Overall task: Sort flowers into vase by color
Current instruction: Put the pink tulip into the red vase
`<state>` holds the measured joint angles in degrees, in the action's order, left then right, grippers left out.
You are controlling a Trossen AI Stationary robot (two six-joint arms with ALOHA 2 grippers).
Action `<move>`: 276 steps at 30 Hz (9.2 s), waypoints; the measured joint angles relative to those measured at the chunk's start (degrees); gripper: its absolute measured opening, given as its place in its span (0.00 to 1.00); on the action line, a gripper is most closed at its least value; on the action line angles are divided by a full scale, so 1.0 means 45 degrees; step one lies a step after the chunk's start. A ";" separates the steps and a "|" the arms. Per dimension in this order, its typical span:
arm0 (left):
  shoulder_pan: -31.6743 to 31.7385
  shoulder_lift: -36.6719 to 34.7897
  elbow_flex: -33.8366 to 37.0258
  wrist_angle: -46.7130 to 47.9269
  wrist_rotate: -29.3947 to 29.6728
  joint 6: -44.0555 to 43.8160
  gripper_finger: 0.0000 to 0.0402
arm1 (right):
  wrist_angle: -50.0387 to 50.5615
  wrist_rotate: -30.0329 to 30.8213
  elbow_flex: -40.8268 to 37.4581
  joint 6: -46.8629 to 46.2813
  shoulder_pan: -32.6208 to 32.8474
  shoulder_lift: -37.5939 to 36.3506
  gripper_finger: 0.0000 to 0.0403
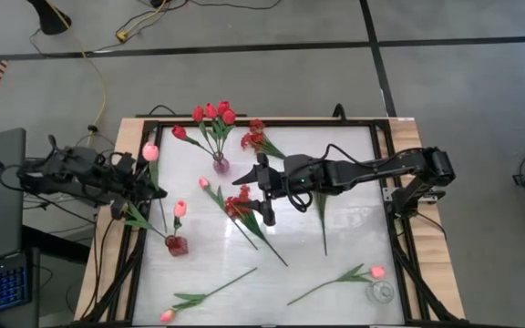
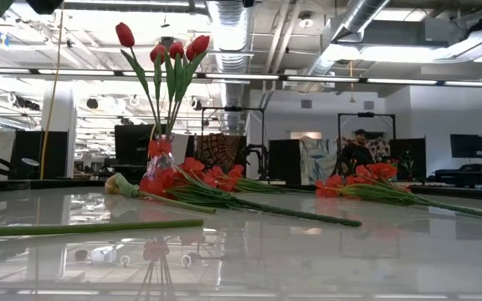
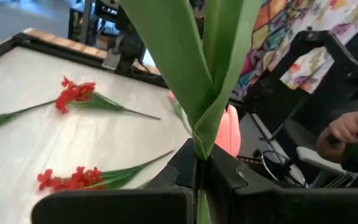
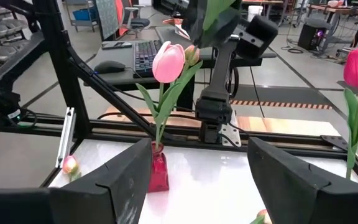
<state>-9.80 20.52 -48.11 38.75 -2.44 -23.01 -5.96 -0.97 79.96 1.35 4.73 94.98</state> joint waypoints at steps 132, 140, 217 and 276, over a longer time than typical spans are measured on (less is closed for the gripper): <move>0.0005 -0.0920 0.0545 0.1020 -0.1647 0.1599 0.66 | 0.0087 0.0262 -0.0002 -0.0284 -0.0180 0.0000 0.72; 0.0005 0.0617 -0.1823 0.2653 -0.1143 0.2305 0.66 | 0.0119 0.0262 -0.0005 -0.0294 -0.0180 0.0000 0.72; -0.4823 0.1921 -0.4172 0.5871 0.8635 0.0530 0.66 | 0.1033 0.0165 0.4294 -0.1907 0.3004 0.7084 0.72; -0.4813 -0.0197 -0.1915 0.4942 0.8836 0.1374 0.66 | 0.3992 0.0965 0.8864 -0.2638 0.4330 1.1856 0.69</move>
<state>-31.46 19.64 -56.73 60.99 37.33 -16.82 12.01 3.37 119.85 -10.52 24.22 148.33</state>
